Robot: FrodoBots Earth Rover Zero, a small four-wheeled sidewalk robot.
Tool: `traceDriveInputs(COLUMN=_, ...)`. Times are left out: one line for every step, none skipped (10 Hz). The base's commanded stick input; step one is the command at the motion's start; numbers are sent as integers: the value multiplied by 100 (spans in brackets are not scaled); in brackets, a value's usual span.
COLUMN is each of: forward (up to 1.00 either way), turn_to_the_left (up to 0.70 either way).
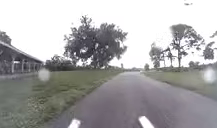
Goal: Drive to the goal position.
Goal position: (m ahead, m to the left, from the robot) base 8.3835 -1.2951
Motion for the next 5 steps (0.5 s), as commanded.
traceDriveInputs(forward=70, turn_to_the_left=0)
traceDriveInputs(forward=70, turn_to_the_left=0)
traceDriveInputs(forward=70, turn_to_the_left=0)
traceDriveInputs(forward=70, turn_to_the_left=0)
traceDriveInputs(forward=70, turn_to_the_left=-8)
